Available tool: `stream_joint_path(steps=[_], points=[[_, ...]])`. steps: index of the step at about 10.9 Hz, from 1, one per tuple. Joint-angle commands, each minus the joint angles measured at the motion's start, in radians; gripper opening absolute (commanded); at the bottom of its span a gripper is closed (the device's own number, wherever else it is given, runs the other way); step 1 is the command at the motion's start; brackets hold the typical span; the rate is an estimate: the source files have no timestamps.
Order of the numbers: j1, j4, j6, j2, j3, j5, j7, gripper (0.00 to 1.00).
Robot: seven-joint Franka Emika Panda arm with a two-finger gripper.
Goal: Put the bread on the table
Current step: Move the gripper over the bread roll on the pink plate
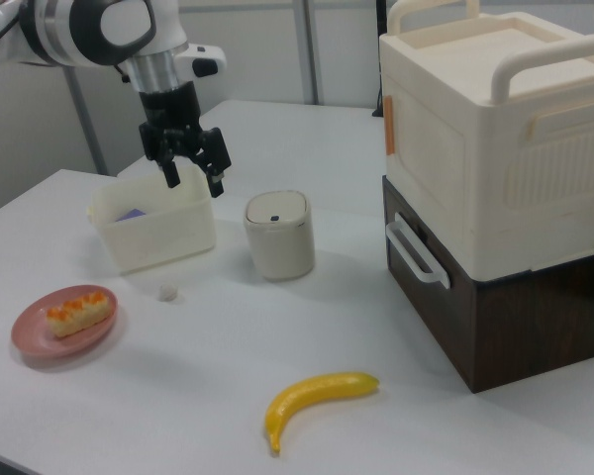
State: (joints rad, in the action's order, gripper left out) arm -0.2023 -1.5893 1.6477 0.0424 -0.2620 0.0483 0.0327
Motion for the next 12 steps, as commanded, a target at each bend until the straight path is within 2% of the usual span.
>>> stream_joint_path(steps=[1, 3, 4, 5, 7, 8, 10, 12], points=[[-0.019, -0.124, -0.022, -0.022, 0.104, 0.08, -0.031, 1.0], [-0.02, -0.236, -0.02, -0.021, 0.222, 0.195, -0.021, 1.0], [-0.02, -0.282, -0.023, -0.021, 0.265, 0.228, -0.019, 1.0], [-0.02, -0.302, -0.023, -0.021, 0.289, 0.231, 0.015, 1.0], [-0.023, -0.308, 0.013, -0.027, 0.313, 0.21, 0.244, 1.0], [-0.025, -0.343, 0.12, -0.027, 0.328, 0.161, 0.359, 1.0], [-0.032, -0.415, 0.358, -0.026, 0.337, 0.137, 0.614, 1.0], [-0.063, -0.429, 0.385, -0.019, 0.387, 0.127, 0.702, 1.0]])
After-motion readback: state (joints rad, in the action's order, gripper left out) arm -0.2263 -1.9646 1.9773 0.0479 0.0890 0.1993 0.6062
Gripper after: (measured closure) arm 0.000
